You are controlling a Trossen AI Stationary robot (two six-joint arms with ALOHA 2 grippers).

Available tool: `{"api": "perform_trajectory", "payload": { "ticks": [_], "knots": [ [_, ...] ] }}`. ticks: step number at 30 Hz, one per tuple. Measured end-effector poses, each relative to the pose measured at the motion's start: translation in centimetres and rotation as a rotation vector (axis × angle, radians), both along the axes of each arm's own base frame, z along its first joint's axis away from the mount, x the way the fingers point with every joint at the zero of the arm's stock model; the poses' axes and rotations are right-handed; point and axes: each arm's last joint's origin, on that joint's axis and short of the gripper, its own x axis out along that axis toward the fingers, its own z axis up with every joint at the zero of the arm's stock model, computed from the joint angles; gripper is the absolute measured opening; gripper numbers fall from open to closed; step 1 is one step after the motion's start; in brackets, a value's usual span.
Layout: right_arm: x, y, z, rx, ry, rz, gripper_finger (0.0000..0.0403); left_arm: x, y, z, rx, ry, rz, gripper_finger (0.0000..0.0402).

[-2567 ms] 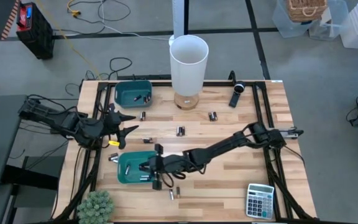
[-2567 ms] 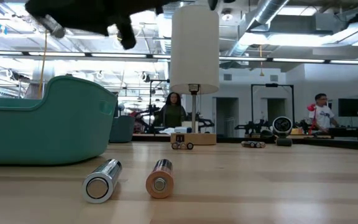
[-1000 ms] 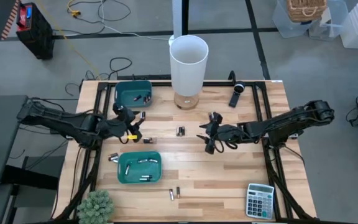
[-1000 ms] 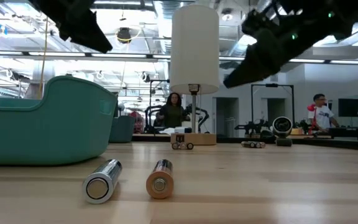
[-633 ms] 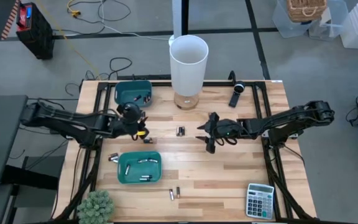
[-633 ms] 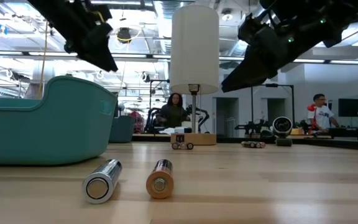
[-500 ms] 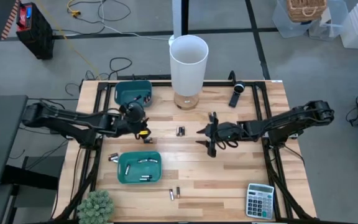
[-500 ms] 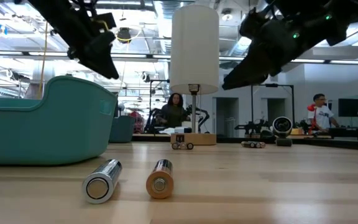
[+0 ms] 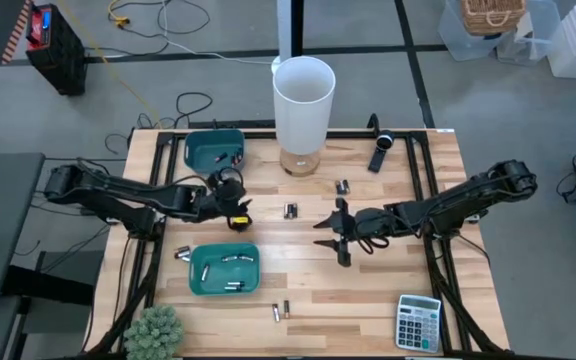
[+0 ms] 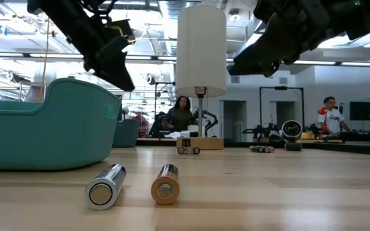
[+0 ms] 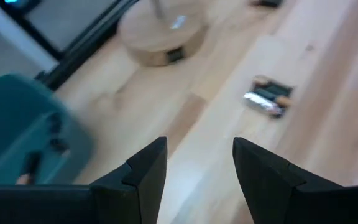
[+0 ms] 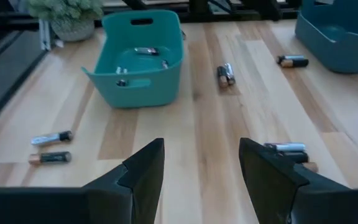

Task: Sort batteries
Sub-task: Put the silver battery into the green bin

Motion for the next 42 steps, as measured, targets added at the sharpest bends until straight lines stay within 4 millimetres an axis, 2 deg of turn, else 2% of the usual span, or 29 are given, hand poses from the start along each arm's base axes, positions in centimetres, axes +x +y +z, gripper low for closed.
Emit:
{"api": "perform_trajectory", "payload": {
  "ticks": [9,14,20,24,31,36,42],
  "knots": [
    [-0.3,2.3,0.6,0.031,-0.069,0.076,0.0222,2.2,-2.0,-1.3,-0.04,0.012,-0.279,0.0178],
    [-0.1,4.4,0.7,0.037,-0.091,0.149,0.0223,3.0,-3.2,-0.9,-0.046,0.008,-0.326,0.0178],
    [2.0,7.1,-0.8,-0.044,-0.024,0.231,0.0223,3.1,-5.5,-0.1,-0.045,-0.019,-0.406,0.0178],
    [3.6,8.0,-1.6,-0.071,0.007,0.245,0.0223,2.7,-7.2,0.0,-0.035,-0.019,-0.476,0.0178],
    [6.9,10.1,-3.1,-0.166,0.144,0.329,0.0223,2.5,-8.3,0.2,-0.004,-0.044,-0.458,0.0178],
    [9.0,11.5,-2.5,-0.212,0.186,0.437,0.0223,2.4,-8.4,0.2,-0.029,-0.058,-0.438,0.0178],
    [9.9,12.9,-2.0,-0.266,0.23,0.512,0.0223,2.2,-8.8,0.1,-0.062,-0.071,-0.423,0.0178]
  ]
}}
